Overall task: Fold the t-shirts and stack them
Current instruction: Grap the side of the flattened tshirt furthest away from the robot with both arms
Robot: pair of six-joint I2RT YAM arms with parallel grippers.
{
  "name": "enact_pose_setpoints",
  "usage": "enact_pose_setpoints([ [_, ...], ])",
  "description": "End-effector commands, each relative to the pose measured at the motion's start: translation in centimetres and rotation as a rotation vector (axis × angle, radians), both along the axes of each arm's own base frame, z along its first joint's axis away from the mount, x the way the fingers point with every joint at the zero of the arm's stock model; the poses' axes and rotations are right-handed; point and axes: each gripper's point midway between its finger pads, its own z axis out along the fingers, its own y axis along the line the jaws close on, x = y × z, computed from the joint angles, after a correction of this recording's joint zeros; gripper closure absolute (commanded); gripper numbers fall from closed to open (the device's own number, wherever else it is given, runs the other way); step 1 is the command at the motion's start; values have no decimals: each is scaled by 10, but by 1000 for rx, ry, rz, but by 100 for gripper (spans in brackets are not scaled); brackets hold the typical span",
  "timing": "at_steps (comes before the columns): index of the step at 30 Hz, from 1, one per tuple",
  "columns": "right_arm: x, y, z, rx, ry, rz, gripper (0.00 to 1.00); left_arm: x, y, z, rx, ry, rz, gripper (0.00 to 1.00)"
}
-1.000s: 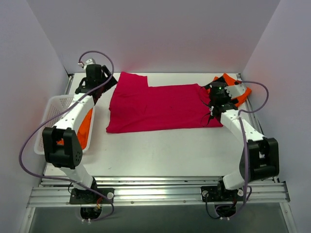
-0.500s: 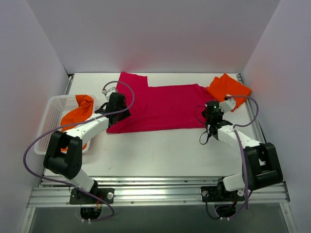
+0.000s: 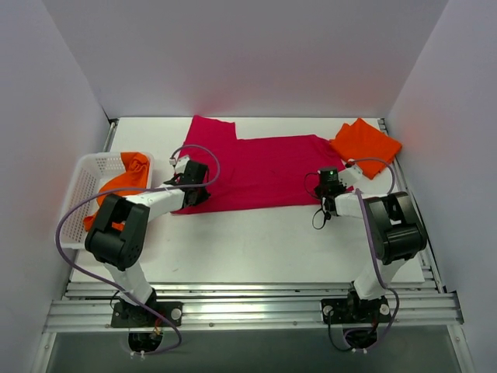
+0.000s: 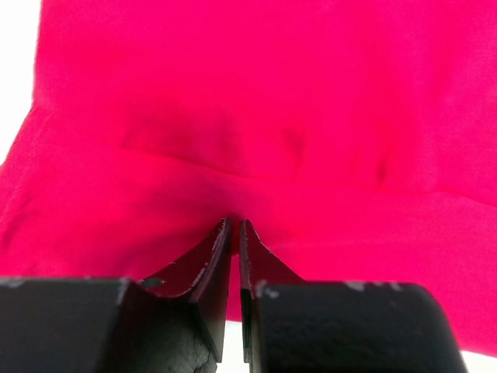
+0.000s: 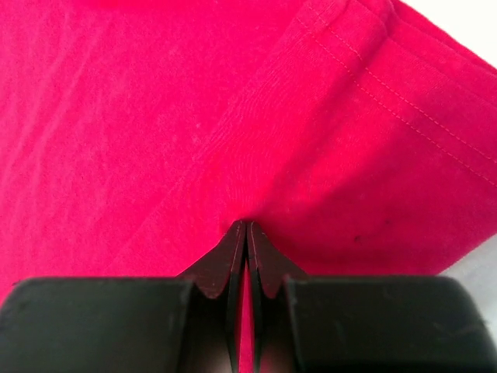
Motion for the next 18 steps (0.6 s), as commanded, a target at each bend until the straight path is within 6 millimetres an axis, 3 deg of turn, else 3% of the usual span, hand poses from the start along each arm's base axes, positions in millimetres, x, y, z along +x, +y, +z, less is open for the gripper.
enact_pose_setpoints([
  [1,1,1,-5,42,-2,-21,100,-5,13,-4,58,33,72,83],
  [7,-32,-4,-14,57,22,-44,100,-44,38,-23,102,97,168,83],
  [9,-47,-8,-14,56,22,-56,100,-51,34,-25,84,95,155,83],
  [18,-91,-19,0,47,26,-93,100,-96,36,-6,114,83,212,83],
])
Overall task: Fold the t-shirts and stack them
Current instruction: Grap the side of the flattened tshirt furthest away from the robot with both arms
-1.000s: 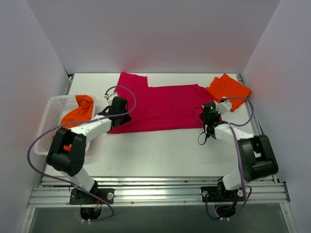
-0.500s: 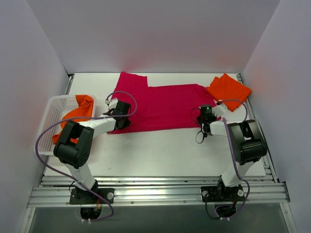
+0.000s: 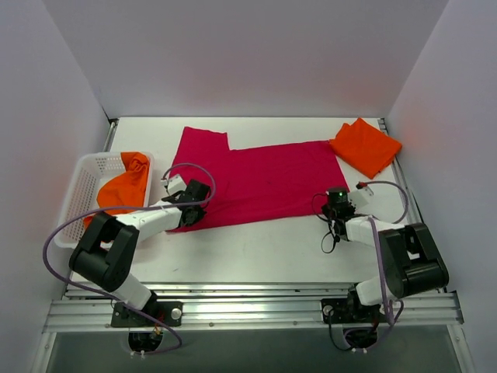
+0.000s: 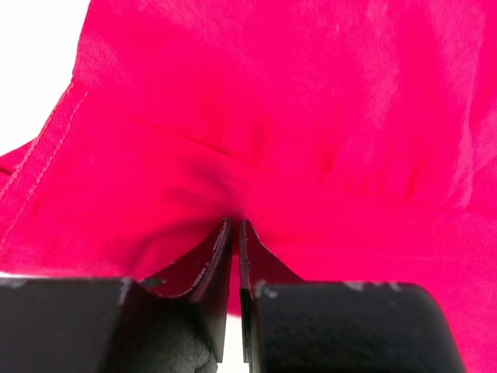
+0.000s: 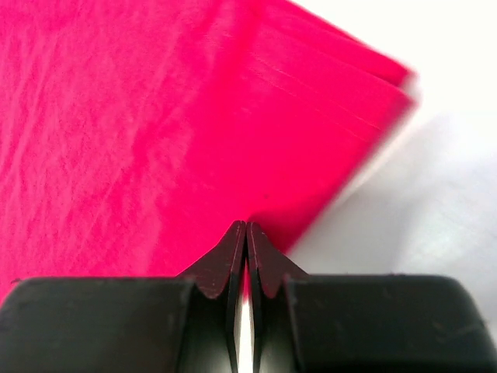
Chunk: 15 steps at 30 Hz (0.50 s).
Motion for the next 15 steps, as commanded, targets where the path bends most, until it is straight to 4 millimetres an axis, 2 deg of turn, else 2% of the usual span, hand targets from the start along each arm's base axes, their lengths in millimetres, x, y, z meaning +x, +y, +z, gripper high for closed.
enact_pose_setpoints([
  [1,-24,-9,5,-25,25,-39,100,-30,11,6,59,30,44,83],
  [3,-33,-12,6,-26,31,-47,100,-37,7,9,58,17,34,82],
  [4,-35,-12,13,-15,3,-50,100,-39,8,10,67,19,36,82],
  [5,-40,-12,11,-8,1,-53,100,-40,9,10,67,21,44,82],
  [11,-47,-4,27,25,-33,-40,100,-50,10,18,82,14,48,83],
  [14,-41,-1,52,21,-86,-29,100,-44,9,49,81,-56,36,82],
  [15,-39,0,62,18,-108,-23,100,-40,7,67,64,-99,31,80],
])
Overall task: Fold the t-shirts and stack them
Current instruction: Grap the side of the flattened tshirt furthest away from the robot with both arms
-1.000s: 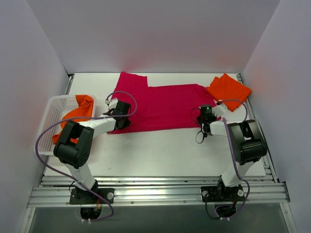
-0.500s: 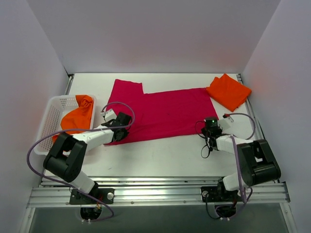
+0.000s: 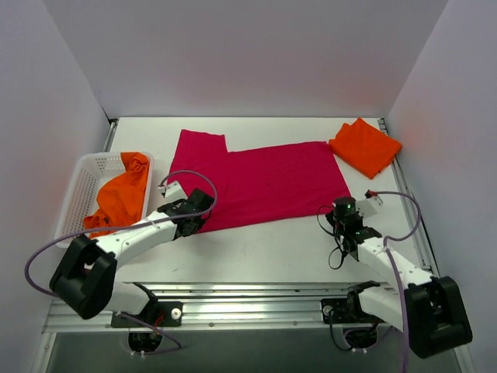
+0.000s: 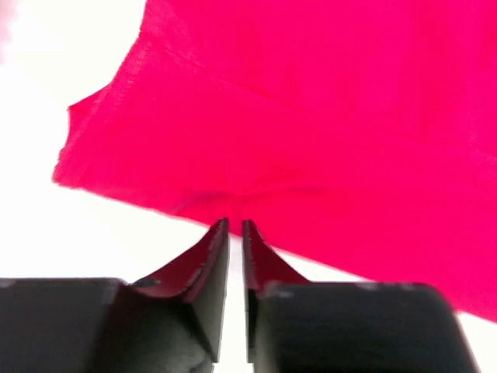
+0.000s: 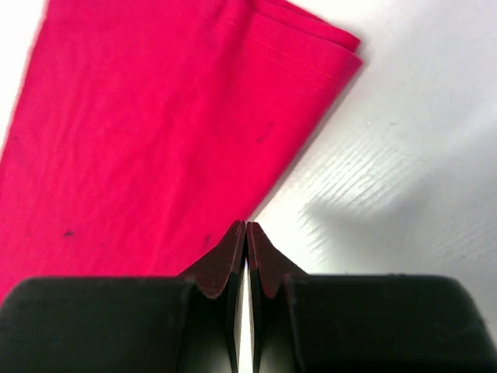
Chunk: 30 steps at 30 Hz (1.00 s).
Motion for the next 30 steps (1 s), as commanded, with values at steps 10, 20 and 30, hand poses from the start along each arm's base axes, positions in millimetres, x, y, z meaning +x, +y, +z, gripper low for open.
enact_pose_setpoints([
  [10,25,-2,168,-92,-311,8,16,112,-2,211,-116,-506,-235,10],
  [20,33,14,142,-95,-282,94,17,324,44,128,-203,-396,-426,7],
  [30,31,11,141,-141,-270,94,18,416,68,81,-291,-416,-491,11],
])
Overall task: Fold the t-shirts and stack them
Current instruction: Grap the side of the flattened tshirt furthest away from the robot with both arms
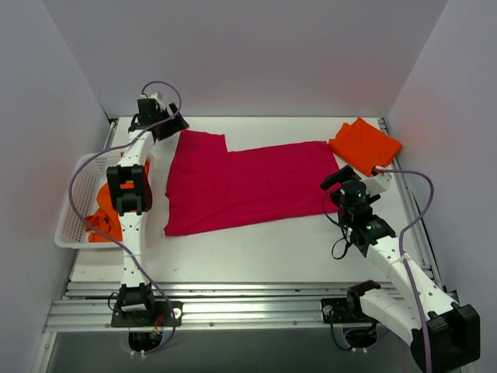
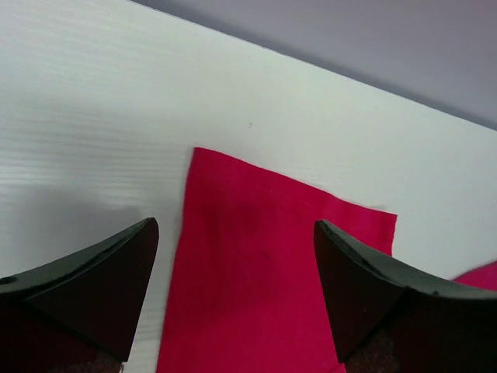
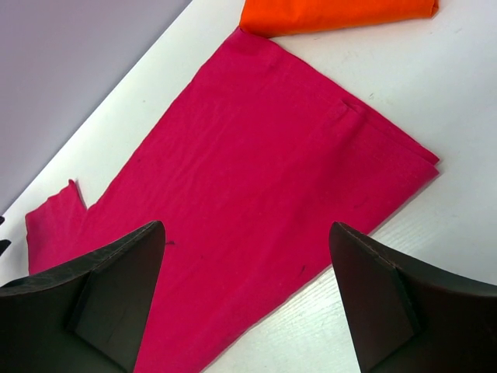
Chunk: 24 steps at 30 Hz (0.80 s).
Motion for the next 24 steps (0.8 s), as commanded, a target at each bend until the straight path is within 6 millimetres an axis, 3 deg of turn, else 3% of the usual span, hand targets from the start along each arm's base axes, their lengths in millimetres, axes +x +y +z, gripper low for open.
enact_pose_setpoints([
  [1,4,-1,18,-18,-51,-6,18,19,1,59,7,-123,-59,10],
  [2,4,0,20,-14,-60,-3,18,22,4,42,8,-102,-50,10],
  [7,3,0,22,-12,-68,-1,18,30,20,16,15,-68,32,8],
  [11,2,1,24,-3,-79,0,18,32,19,5,4,-45,60,7],
  [16,0,0,28,6,-92,-3,18,26,5,-19,-3,20,72,6],
  [19,-5,-2,33,10,-107,-6,18,23,6,-28,-3,51,86,6],
  [20,-6,-3,36,12,-117,-9,18,20,-15,-29,-1,59,59,6],
  [24,-9,-5,40,17,-130,-14,18,10,-34,-45,-12,108,22,6],
])
